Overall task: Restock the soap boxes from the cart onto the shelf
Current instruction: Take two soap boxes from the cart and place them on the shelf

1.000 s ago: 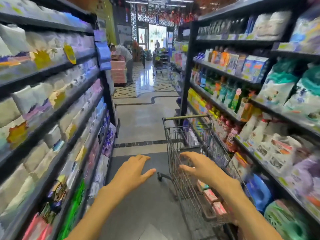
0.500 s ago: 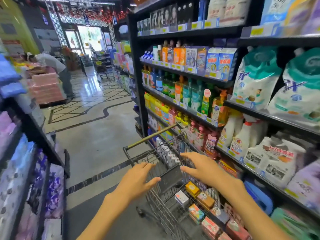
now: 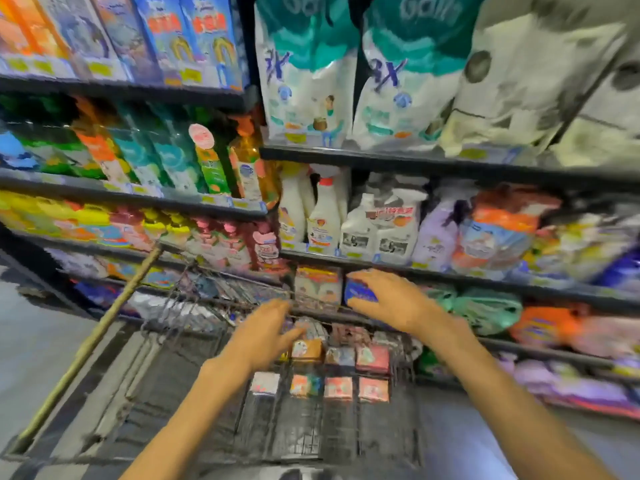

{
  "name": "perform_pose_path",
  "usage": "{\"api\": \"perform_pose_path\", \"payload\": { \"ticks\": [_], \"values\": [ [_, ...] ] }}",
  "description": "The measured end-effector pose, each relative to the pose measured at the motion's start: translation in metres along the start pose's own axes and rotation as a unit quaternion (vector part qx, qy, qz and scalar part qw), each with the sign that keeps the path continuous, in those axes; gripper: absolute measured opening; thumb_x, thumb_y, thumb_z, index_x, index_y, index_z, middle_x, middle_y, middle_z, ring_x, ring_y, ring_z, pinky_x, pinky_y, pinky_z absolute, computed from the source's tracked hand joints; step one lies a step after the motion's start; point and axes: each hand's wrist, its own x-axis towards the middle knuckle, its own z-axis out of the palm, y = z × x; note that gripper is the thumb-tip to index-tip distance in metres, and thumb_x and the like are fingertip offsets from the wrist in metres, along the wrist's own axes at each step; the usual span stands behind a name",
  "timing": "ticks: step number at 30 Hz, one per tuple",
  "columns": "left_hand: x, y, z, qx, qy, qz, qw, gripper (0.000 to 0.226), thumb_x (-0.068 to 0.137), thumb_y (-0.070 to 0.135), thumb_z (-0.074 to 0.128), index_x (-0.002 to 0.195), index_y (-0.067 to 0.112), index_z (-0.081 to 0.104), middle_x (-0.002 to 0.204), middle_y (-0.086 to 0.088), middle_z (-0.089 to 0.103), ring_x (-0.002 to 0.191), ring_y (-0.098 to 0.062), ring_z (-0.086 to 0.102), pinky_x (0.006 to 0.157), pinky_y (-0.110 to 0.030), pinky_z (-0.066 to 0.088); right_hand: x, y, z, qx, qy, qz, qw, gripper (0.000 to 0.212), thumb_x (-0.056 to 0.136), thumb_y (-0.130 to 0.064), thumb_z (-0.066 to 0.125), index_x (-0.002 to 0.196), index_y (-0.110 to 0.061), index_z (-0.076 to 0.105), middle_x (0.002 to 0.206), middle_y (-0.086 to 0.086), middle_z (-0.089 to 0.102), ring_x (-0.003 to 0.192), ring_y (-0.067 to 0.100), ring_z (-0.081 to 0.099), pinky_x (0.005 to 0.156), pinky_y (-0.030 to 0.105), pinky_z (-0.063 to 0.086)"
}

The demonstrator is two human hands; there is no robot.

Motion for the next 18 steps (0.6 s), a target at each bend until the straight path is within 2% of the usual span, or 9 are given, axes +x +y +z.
{"api": "perform_pose_path", "payload": {
  "ticks": [3, 4, 7, 9, 11, 13, 15, 17, 18],
  "values": [
    [0.044, -0.011, 0.027, -0.015, -0.057, 0.042, 0.997, 0.066, 0.098, 0.053, 0.053, 0.151, 0.014, 0.039, 0.153, -0.008, 0.046, 0.131, -0.026, 0.053, 0.106, -0.04, 0.044, 0.0, 0.028, 0.028, 0.028, -0.001, 0.074, 0.997, 0.059, 0.092, -0.043, 0.065, 0.143, -0.019, 0.05, 0.141, 0.003, 0.056, 0.128, 0.024, 0.054, 0.103, 0.031, 0.04],
    [0.058, -0.017, 0.042, -0.017, -0.076, 0.05, 0.996, 0.065, 0.097, 0.052, 0.055, 0.147, 0.012, 0.043, 0.149, -0.01, 0.05, 0.129, -0.028, 0.055, 0.104, -0.041, 0.046, 0.0, 0.037, 0.039, 0.038, -0.006, 0.098, 0.994, 0.058, 0.091, -0.043, 0.066, 0.142, -0.019, 0.051, 0.141, 0.004, 0.057, 0.127, 0.024, 0.055, 0.103, 0.032, 0.04],
    [0.089, -0.031, 0.089, -0.023, -0.13, 0.068, 0.989, 0.057, 0.096, 0.049, 0.058, 0.14, 0.013, 0.049, 0.137, -0.008, 0.059, 0.12, -0.029, 0.059, 0.097, -0.041, 0.049, -0.002, 0.063, 0.081, 0.081, -0.025, 0.161, 0.983, 0.063, 0.088, -0.061, 0.057, 0.139, -0.024, 0.052, 0.137, 0.001, 0.059, 0.123, 0.022, 0.057, 0.1, 0.037, 0.046],
    [0.105, -0.039, 0.123, -0.046, -0.174, 0.062, 0.982, 0.041, 0.097, 0.039, 0.062, 0.131, 0.019, 0.054, 0.127, 0.004, 0.059, 0.113, -0.019, 0.059, 0.097, -0.039, 0.05, -0.002, 0.082, 0.113, 0.107, -0.043, 0.19, 0.975, 0.057, 0.091, -0.057, 0.056, 0.139, -0.027, 0.051, 0.134, -0.006, 0.058, 0.12, 0.016, 0.057, 0.094, 0.028, 0.043],
    [0.121, -0.05, 0.166, -0.062, -0.216, 0.055, 0.973, 0.032, 0.096, 0.031, 0.065, 0.126, 0.028, 0.054, 0.125, 0.007, 0.06, 0.114, -0.017, 0.06, 0.096, -0.037, 0.052, -0.001, 0.099, 0.145, 0.14, -0.052, 0.223, 0.963, 0.052, 0.092, -0.051, 0.061, 0.139, -0.03, 0.051, 0.126, -0.011, 0.058, 0.116, 0.012, 0.058, 0.087, 0.022, 0.04],
    [0.136, -0.061, 0.212, -0.036, -0.229, 0.043, 0.972, 0.038, 0.094, 0.034, 0.066, 0.129, 0.03, 0.053, 0.127, 0.003, 0.064, 0.112, -0.022, 0.063, 0.091, -0.038, 0.054, 0.003, 0.114, 0.176, 0.169, -0.058, 0.255, 0.95, 0.05, 0.092, -0.045, 0.063, 0.139, -0.029, 0.051, 0.124, -0.012, 0.058, 0.116, 0.01, 0.056, 0.089, 0.023, 0.041],
    [0.147, -0.071, 0.259, -0.01, -0.229, 0.016, 0.973, 0.043, 0.093, 0.039, 0.065, 0.133, 0.029, 0.052, 0.124, -0.001, 0.066, 0.11, -0.025, 0.065, 0.087, -0.04, 0.056, 0.006, 0.129, 0.211, 0.175, -0.074, 0.256, 0.948, 0.053, 0.094, -0.047, 0.06, 0.142, -0.03, 0.048, 0.137, -0.011, 0.055, 0.123, 0.009, 0.052, 0.093, 0.022, 0.04],
    [0.154, -0.077, 0.302, 0.045, -0.225, -0.006, 0.973, 0.042, 0.097, 0.039, 0.06, 0.135, 0.022, 0.051, 0.125, -0.008, 0.065, 0.111, -0.029, 0.064, 0.086, -0.04, 0.053, 0.006, 0.144, 0.244, 0.196, -0.086, 0.267, 0.94, 0.054, 0.093, -0.054, 0.057, 0.144, -0.04, 0.043, 0.147, -0.015, 0.048, 0.129, 0.006, 0.048, 0.093, 0.016, 0.039],
    [0.158, -0.08, 0.325, 0.065, -0.213, -0.004, 0.975, 0.043, 0.098, 0.037, 0.058, 0.136, 0.019, 0.049, 0.131, -0.01, 0.061, 0.116, -0.031, 0.061, 0.09, -0.041, 0.05, 0.007, 0.151, 0.259, 0.208, -0.093, 0.28, 0.932, 0.055, 0.093, -0.055, 0.056, 0.144, -0.043, 0.041, 0.148, -0.018, 0.045, 0.131, 0.005, 0.047, 0.089, 0.01, 0.038]
  ]
}}
